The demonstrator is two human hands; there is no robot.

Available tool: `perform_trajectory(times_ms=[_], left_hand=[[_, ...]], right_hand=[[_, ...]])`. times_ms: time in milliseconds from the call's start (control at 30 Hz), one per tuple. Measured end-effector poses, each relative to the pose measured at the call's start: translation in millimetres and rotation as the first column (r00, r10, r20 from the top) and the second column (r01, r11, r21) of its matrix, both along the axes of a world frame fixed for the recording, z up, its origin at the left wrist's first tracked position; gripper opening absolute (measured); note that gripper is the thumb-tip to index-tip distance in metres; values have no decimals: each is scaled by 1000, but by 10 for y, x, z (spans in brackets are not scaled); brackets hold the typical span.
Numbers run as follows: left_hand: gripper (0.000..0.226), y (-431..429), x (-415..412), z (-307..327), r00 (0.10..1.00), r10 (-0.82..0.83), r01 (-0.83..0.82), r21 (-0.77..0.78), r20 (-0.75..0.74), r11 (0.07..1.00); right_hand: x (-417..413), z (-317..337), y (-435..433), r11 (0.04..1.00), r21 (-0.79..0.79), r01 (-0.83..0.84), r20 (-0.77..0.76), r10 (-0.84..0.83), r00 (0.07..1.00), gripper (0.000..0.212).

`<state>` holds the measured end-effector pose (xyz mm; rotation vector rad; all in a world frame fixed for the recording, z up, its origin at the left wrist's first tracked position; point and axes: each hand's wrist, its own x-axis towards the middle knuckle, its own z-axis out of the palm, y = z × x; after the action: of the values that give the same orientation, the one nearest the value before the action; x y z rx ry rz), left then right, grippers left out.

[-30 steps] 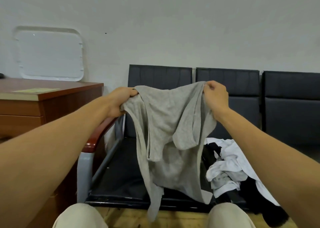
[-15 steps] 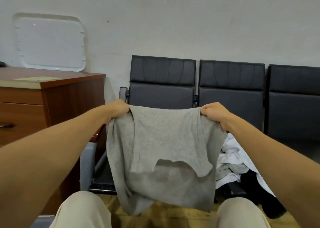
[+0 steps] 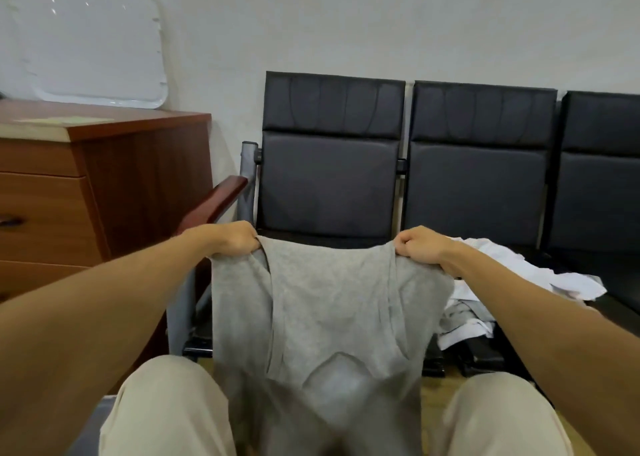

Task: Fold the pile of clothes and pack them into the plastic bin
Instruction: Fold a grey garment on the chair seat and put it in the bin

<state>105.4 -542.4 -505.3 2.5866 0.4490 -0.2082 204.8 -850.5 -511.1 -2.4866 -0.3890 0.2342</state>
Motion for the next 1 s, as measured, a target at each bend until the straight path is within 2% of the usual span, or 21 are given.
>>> perform_trajectory(times_ms=[67, 133, 200, 233, 267, 300, 367, 500, 633, 767, 867, 1000], left_hand=[[22, -15, 27, -31, 999, 20, -22, -73, -25, 997], [14, -5, 64, -55, 997, 72, -72, -212, -12, 975], [33, 19, 102, -79, 992, 130, -124, -304, -2, 944], [46, 71, 170, -128, 994, 113, -106, -270, 9, 957], [48, 101, 234, -191, 998, 65, -60, -219, 15, 974], [41, 122, 285, -247, 999, 26, -20, -154, 41, 988], [32, 198, 391, -360, 992, 11, -4, -54, 126, 999], [35, 344, 587, -540, 966, 55, -36, -78, 254, 996], [33, 463, 815, -721, 962, 141, -88, -227, 232, 970], [29, 480, 1114, -922, 952, 241, -156, -377, 190, 913], [27, 498, 1392, -1102, 937, 254, -178, -295, 241, 939], [31, 574, 1751, -1311, 934, 235, -240, -16, 267, 971]], right_hand=[[34, -69, 23, 994, 104, 23, 23, -25, 999, 35], [86, -97, 72, 990, 135, 50, 0, -50, 999, 31], [171, -138, 101, 986, 141, 91, -69, -82, 994, 26], [193, -150, 107, 980, 163, 118, -113, -100, 989, 33], [222, -162, 120, 974, 174, 143, -139, -119, 983, 45], [274, -186, 122, 974, 170, 147, -145, -123, 982, 56], [394, -248, 119, 987, 117, 110, -122, -96, 988, 61], [692, -457, 60, 988, 151, -12, -17, 15, 1000, 46], [918, -708, 9, 994, 34, -103, 259, 91, 962, 37], [1220, -969, 25, 995, -93, -40, 253, 62, 966, 34], [1442, -1123, 132, 981, -192, -1, 248, 50, 968, 34], [1762, -1249, 294, 940, -323, 110, 390, 27, 921, 36]])
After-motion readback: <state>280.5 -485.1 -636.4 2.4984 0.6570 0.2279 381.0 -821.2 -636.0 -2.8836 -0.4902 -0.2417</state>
